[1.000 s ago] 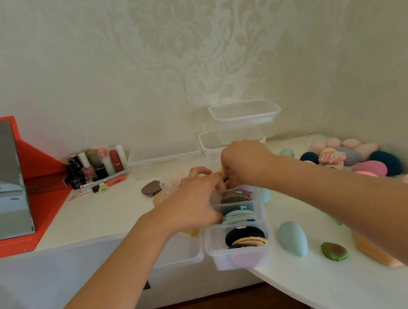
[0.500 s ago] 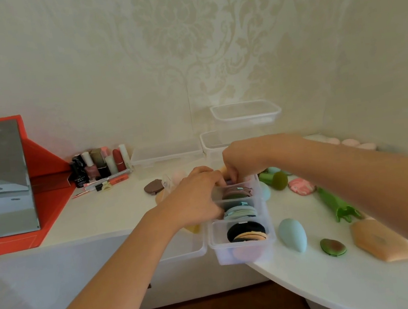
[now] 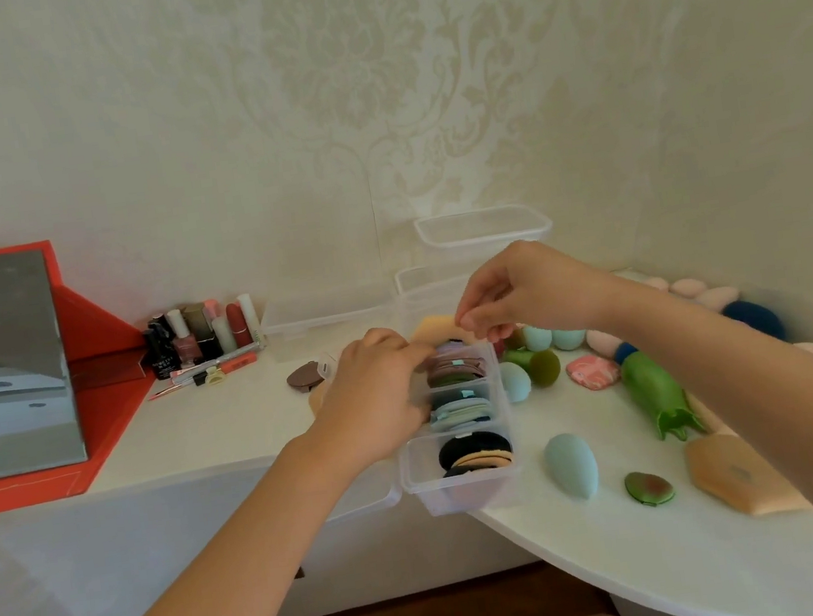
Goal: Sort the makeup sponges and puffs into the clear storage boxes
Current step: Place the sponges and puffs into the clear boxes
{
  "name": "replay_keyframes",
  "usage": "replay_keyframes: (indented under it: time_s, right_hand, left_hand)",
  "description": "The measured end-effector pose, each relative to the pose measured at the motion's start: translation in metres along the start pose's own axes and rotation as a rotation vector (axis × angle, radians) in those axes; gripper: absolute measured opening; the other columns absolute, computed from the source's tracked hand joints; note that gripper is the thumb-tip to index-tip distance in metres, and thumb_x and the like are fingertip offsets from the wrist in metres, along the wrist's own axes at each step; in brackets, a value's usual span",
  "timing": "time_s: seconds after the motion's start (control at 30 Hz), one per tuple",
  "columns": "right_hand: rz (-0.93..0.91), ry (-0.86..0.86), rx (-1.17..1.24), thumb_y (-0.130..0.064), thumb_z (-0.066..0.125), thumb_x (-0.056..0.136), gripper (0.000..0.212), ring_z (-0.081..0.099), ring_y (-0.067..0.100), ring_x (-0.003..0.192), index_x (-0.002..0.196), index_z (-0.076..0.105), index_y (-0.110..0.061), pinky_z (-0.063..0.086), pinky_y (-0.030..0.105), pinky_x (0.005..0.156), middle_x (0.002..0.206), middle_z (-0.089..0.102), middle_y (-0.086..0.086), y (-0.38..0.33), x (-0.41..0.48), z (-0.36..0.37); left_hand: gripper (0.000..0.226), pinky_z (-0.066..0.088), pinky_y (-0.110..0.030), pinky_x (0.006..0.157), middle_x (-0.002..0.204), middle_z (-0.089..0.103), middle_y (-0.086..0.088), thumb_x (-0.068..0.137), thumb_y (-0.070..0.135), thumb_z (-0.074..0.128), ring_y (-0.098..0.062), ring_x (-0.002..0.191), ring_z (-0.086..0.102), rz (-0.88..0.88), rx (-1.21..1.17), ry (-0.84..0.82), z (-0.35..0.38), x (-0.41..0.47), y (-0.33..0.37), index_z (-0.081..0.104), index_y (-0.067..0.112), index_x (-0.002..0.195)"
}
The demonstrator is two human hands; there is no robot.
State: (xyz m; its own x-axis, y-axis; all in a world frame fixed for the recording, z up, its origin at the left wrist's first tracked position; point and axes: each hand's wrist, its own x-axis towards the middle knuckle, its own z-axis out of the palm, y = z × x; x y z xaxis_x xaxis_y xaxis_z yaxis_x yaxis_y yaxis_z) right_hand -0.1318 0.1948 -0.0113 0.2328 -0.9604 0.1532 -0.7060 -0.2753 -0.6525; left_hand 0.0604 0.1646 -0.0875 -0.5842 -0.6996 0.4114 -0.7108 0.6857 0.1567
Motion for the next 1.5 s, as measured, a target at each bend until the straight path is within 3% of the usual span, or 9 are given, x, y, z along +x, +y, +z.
replay_keyframes:
  time_s: [0.2,0.33,0.87,0.93,1.07,1.27,1.37,1.43,1.5]
  right_hand:
    - [0.089,0.255,-0.092,-0.024,0.064,0.087,0.005,0.045,0.002,0.038,0.086,0.065,-0.02,0.036,0.014,0.046,0.045,0.056,-0.007,0.011,-0.019,-0.001]
    - [0.147,0.322,-0.115,-0.023,0.058,0.09,0.009,0.049,0.008,0.048,0.097,0.057,-0.019,0.038,0.023,0.05,0.061,0.06,-0.002,0.017,-0.022,0.016]
    - [0.33,0.052,-0.261,-0.024,0.049,0.092,0.036,0.06,0.02,0.088,0.127,0.046,-0.017,0.049,0.029,0.075,0.114,0.06,0.007,0.016,-0.004,0.068]
    - [0.364,0.071,-0.142,-0.019,0.048,0.093,0.036,0.06,0.022,0.097,0.129,0.048,-0.015,0.05,0.031,0.083,0.12,0.06,0.008,0.01,0.001,0.072]
    - [0.526,0.14,0.658,-0.031,0.048,0.097,0.036,0.063,0.029,0.095,0.124,0.049,-0.008,0.05,0.042,0.095,0.121,0.058,0.016,-0.007,0.014,0.083]
    - [0.651,0.087,0.981,-0.063,0.054,0.083,0.05,0.059,0.035,0.101,0.087,0.043,-0.014,0.046,0.046,0.099,0.093,0.06,0.015,-0.006,0.028,0.093]
    - [0.62,0.048,0.924,-0.069,0.065,0.068,0.068,0.059,0.031,0.104,0.1,0.046,-0.012,0.046,0.045,0.099,0.109,0.061,0.013,-0.008,0.032,0.101]
    - [0.567,0.024,0.898,-0.07,0.074,0.054,0.097,0.056,0.031,0.112,0.127,0.044,-0.013,0.045,0.047,0.1,0.127,0.055,0.011,-0.007,0.037,0.109]
    - [0.527,0.066,0.898,-0.057,0.076,0.066,0.096,0.053,0.029,0.115,0.144,0.03,-0.025,0.046,0.044,0.097,0.139,0.046,0.01,-0.007,0.039,0.115]
  left_hand:
    - [0.044,0.027,-0.025,0.089,0.109,0.061,0.004,0.081,0.023,0.066,-0.016,0.113,0.039,0.04,0.044,0.074,-0.021,0.004,0.002,0.058,0.025,0.125]
    - [0.045,0.029,-0.025,0.09,0.11,0.06,0.003,0.081,0.02,0.067,-0.018,0.114,0.038,-0.006,0.022,0.057,-0.036,0.007,-0.002,0.058,0.022,0.125]
    - [0.046,0.043,-0.033,0.086,0.102,0.057,0.0,0.076,0.01,0.072,-0.021,0.099,0.057,-0.164,-0.057,0.111,-0.08,-0.005,-0.043,0.063,0.021,0.12]
    - [0.044,0.042,-0.03,0.084,0.101,0.057,0.002,0.078,0.011,0.072,-0.017,0.096,0.057,-0.172,-0.072,0.092,-0.078,-0.01,-0.046,0.062,0.023,0.119]
    - [0.042,0.038,-0.024,0.08,0.102,0.057,0.003,0.078,0.01,0.071,-0.012,0.092,0.056,-0.178,-0.097,0.064,-0.07,-0.017,-0.049,0.063,0.022,0.118]
    - [0.045,0.039,-0.025,0.079,0.103,0.055,0.007,0.078,0.013,0.072,-0.008,0.091,0.055,-0.204,-0.094,0.013,-0.059,-0.025,-0.051,0.06,0.024,0.121]
    - [0.043,0.043,-0.028,0.082,0.105,0.059,0.004,0.077,0.015,0.071,-0.014,0.096,0.057,-0.198,-0.082,-0.035,-0.051,-0.029,-0.052,0.061,0.024,0.118]
    - [0.045,0.041,-0.026,0.083,0.109,0.059,0.003,0.078,0.017,0.071,-0.015,0.101,0.056,-0.207,-0.07,-0.07,-0.046,-0.03,-0.052,0.06,0.024,0.121]
    - [0.047,0.039,-0.024,0.087,0.116,0.055,0.004,0.079,0.019,0.07,-0.014,0.107,0.053,-0.216,-0.069,-0.086,-0.042,-0.031,-0.054,0.057,0.024,0.124]
